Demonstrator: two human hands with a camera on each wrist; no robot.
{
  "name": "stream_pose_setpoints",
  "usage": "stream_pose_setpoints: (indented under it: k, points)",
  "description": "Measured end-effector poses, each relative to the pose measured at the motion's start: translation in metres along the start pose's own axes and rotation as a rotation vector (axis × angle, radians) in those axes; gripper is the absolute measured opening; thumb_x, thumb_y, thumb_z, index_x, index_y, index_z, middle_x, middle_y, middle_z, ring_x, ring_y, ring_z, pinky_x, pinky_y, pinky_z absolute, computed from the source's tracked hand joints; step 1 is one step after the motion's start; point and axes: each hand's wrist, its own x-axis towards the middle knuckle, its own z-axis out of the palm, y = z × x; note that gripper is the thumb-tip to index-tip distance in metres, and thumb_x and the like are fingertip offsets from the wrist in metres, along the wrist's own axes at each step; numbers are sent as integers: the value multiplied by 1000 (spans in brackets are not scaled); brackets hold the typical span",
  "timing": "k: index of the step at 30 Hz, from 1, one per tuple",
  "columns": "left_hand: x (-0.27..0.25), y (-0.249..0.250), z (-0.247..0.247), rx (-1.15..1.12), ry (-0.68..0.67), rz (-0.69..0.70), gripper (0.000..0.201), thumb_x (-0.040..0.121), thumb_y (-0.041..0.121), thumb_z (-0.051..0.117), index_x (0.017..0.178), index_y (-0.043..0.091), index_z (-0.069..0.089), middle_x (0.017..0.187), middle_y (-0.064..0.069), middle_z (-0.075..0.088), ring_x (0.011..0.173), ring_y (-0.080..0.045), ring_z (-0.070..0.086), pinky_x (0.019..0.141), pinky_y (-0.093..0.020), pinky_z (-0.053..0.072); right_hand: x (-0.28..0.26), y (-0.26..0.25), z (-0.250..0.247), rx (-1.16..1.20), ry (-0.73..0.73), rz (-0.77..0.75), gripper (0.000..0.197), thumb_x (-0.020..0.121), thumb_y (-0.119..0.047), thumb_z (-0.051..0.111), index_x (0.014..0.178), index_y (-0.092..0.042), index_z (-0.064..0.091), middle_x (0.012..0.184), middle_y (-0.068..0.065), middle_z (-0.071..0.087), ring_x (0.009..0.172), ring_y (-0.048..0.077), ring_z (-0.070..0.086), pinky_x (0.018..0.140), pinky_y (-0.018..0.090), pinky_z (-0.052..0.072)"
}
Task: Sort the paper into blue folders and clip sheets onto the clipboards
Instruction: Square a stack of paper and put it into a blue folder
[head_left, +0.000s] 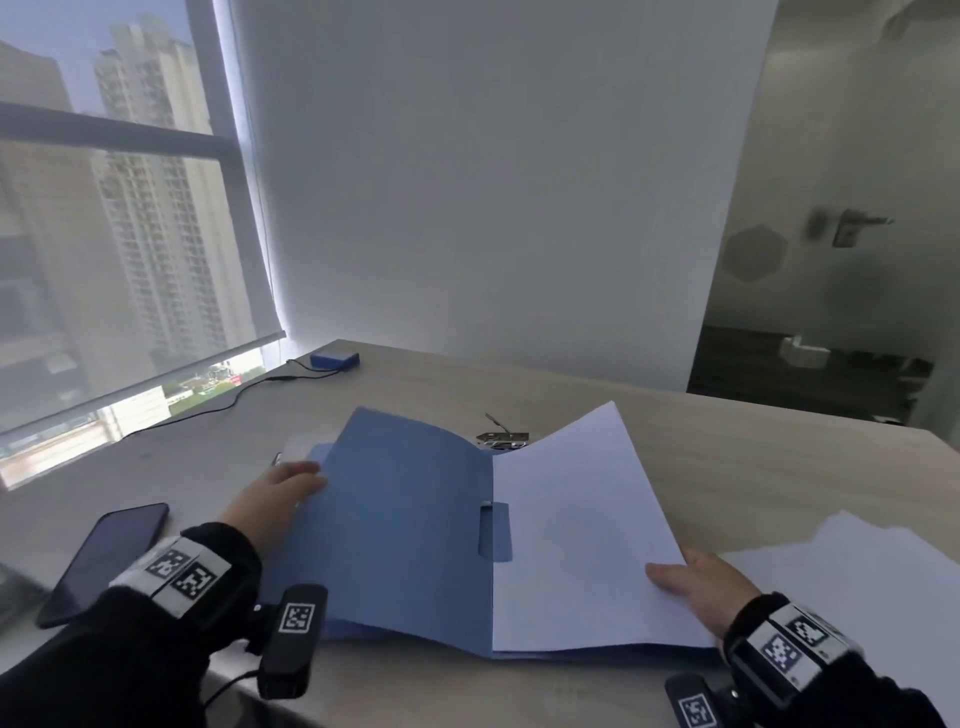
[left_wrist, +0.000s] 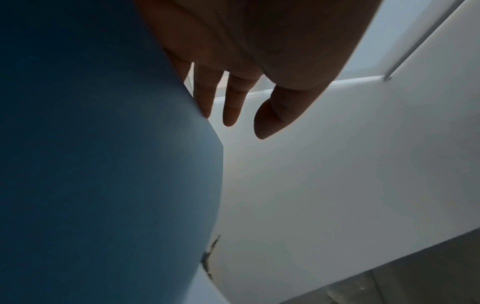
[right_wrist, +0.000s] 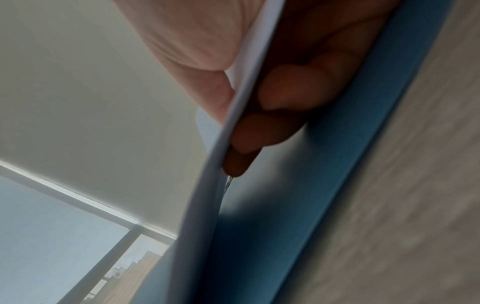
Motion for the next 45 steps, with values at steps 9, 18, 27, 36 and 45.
stream_pose_setpoints:
  k: [9, 18, 27, 36, 45]
  points:
    - [-46, 76, 17, -578, -520, 7, 49, 80, 40, 57, 127, 29, 58, 122, 3, 69, 69, -22, 72, 56, -37, 56, -9, -7, 2, 18, -7, 25, 27, 79, -6, 70, 104, 5, 66, 101, 23, 73, 92, 39, 69, 76, 38, 54]
    - [-67, 27, 138, -118, -563, -139, 32, 91, 29, 57, 123, 26, 64, 135, 4, 54, 134, -20, 41, 99, -39, 37, -19, -13, 2, -114, -4, 4, 57, 57, -29, 64, 108, -3, 67, 99, 18, 74, 82, 30, 71, 68, 32, 54]
    - [-52, 16, 178, -329, -413, -314, 33, 92, 5, 53, 125, 9, 48, 98, -16, 62, 65, -25, 63, 56, -31, 53, -28, -23, 6, -128, 97, -127, 38, 94, -6, 56, 132, -7, 51, 138, 14, 52, 128, 29, 47, 96, 31, 36]
    - [-56, 0, 188, -277, -473, -224, 42, 86, -6, 51, 125, 11, 53, 110, -23, 69, 94, -45, 67, 85, -59, 53, -27, -19, -5, 49, 116, -34, 26, 98, -5, 48, 121, -5, 58, 124, 14, 60, 80, 18, 54, 76, 29, 48]
    - [-49, 2, 172, -524, -477, -45, 46, 89, -8, 47, 120, 25, 58, 109, -16, 72, 88, -39, 69, 78, -55, 56, -39, -15, -26, 411, 69, -14, 26, 94, -34, 53, 114, -21, 63, 105, 6, 71, 87, 25, 67, 63, 33, 50]
